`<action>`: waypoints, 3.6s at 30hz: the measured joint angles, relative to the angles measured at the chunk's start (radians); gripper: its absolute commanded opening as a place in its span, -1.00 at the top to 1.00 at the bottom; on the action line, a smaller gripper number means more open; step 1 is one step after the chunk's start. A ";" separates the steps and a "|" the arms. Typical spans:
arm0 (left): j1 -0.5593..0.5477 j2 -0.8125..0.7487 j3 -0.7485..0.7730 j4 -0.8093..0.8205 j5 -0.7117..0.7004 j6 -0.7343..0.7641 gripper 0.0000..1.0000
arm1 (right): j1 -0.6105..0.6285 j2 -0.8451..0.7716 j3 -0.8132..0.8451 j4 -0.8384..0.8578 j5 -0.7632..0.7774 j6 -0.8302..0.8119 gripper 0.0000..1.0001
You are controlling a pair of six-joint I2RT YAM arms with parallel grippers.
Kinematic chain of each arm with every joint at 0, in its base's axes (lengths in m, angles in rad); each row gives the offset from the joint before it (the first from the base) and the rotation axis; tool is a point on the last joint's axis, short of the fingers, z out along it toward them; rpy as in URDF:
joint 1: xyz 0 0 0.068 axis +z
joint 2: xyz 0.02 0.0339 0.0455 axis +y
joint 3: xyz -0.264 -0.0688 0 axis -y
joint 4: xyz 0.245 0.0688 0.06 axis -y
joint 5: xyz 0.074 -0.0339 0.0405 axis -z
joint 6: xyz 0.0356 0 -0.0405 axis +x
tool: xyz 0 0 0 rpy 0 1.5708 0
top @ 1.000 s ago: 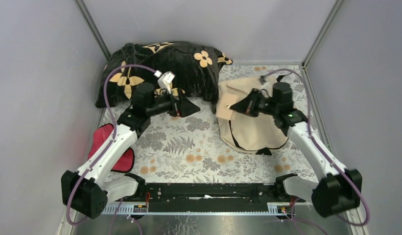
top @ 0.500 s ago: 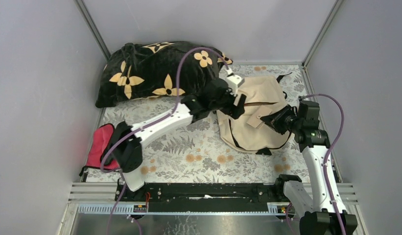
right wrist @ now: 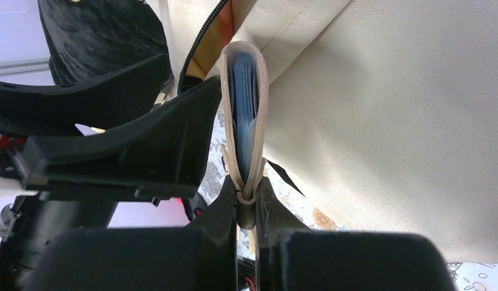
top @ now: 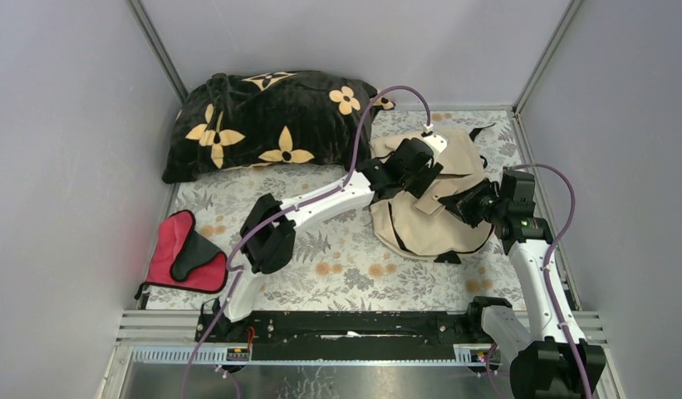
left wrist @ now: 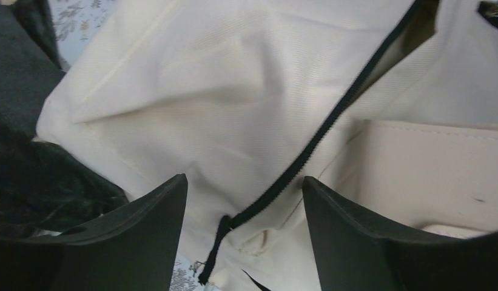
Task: Pack the student bag
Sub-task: Place the personal item in the student bag.
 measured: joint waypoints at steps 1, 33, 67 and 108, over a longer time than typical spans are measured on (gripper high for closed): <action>0.000 0.007 0.006 -0.006 -0.014 0.003 -0.29 | 0.000 0.001 -0.003 0.005 0.000 0.003 1.00; 0.029 0.029 0.087 -0.064 0.067 -0.054 1.00 | -0.003 0.187 -0.107 0.460 -0.129 0.232 1.00; 0.044 -0.045 0.021 -0.030 0.267 -0.056 -0.13 | 0.154 0.489 -0.035 0.760 0.275 0.290 -0.37; 0.276 -0.370 -0.595 0.231 0.611 -0.588 -0.17 | 0.159 0.499 0.436 0.091 0.334 -0.317 0.64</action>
